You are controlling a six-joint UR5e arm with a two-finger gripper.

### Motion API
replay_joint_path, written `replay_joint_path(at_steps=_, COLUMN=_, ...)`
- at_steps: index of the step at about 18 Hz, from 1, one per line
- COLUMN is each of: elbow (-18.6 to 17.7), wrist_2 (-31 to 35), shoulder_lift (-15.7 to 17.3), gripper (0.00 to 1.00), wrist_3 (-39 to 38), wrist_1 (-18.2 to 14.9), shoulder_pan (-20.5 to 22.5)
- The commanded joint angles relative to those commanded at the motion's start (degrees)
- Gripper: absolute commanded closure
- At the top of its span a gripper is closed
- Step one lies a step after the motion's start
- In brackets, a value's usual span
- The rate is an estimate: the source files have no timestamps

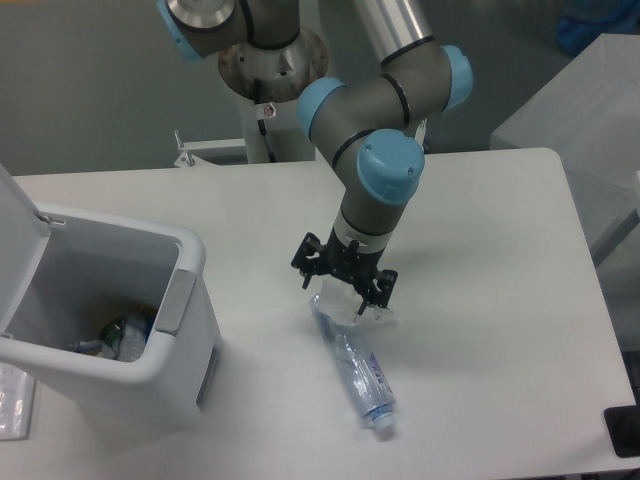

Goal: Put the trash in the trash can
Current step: 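Close the gripper on the white tissue and lift it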

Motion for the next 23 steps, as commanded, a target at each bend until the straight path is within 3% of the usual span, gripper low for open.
replay_joint_path(at_steps=5, elbow=-1.1, wrist_2=5.0, shoulder_lift=0.0, gripper=0.03, wrist_3=0.2, wrist_1=-0.1, shoulder_pan=0.1)
replay_joint_path(at_steps=7, elbow=-1.1, wrist_2=5.1, shoulder_lift=-0.2, gripper=0.35, wrist_3=0.0, wrist_1=-0.3, shoulder_pan=0.0)
replay_joint_path(at_steps=10, elbow=-0.5, wrist_2=4.6, shoulder_lift=-0.2, gripper=0.94, wrist_3=-0.5, wrist_1=-0.6, shoulder_pan=0.1)
replay_joint_path(at_steps=11, elbow=-0.4, wrist_2=4.6, shoulder_lift=-0.3, gripper=1.0, wrist_3=-0.5, wrist_1=-0.6, shoulder_pan=0.1)
replay_joint_path(at_steps=15, elbow=-0.3, wrist_2=2.5, shoulder_lift=-0.2, gripper=1.0, wrist_3=-0.5, wrist_1=-0.5, shoulder_pan=0.3)
replay_joint_path(at_steps=23, elbow=3.4, wrist_2=-1.0, shoulder_lift=0.3, gripper=1.0, wrist_3=-0.6, wrist_1=-0.6, shoulder_pan=1.9)
